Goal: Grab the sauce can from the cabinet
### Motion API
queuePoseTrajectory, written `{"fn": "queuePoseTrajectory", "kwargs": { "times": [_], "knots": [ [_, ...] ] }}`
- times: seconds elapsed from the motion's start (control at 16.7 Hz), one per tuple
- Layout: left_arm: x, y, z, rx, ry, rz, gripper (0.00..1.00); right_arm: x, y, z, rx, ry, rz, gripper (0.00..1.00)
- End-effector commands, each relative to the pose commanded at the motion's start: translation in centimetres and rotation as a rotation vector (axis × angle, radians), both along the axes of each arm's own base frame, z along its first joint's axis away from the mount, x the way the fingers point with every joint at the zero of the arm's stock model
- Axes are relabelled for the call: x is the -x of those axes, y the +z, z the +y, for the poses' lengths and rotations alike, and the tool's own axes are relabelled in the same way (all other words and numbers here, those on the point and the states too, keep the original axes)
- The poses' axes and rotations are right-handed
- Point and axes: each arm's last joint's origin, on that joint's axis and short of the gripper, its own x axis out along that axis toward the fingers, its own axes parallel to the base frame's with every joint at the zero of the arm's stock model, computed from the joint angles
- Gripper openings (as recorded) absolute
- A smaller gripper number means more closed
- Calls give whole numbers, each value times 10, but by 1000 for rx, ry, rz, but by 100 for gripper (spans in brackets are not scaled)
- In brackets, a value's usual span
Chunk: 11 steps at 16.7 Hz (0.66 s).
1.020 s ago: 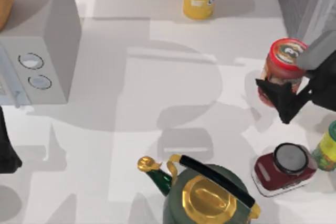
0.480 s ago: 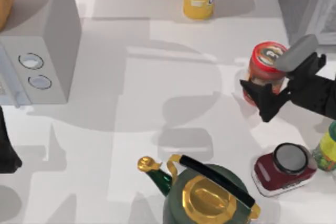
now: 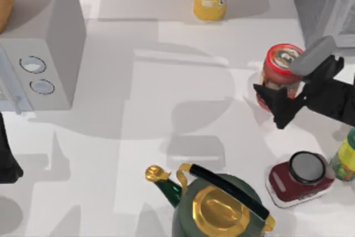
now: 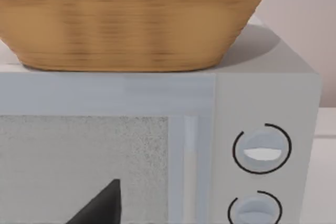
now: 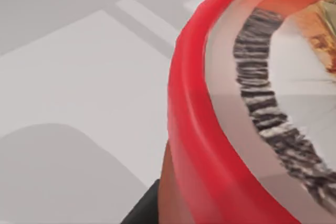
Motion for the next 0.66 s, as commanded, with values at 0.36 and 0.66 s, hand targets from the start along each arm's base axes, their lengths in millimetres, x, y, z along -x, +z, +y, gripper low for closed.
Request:
{"fn": "queuePoseTrajectory", "kwargs": {
  "times": [0.36, 0.66],
  "knots": [
    [0, 0, 0, 0, 0, 0, 100, 0, 0, 0, 0, 0, 0, 100],
    [0, 0, 0, 0, 0, 0, 100, 0, 0, 0, 0, 0, 0, 100]
  ]
}}
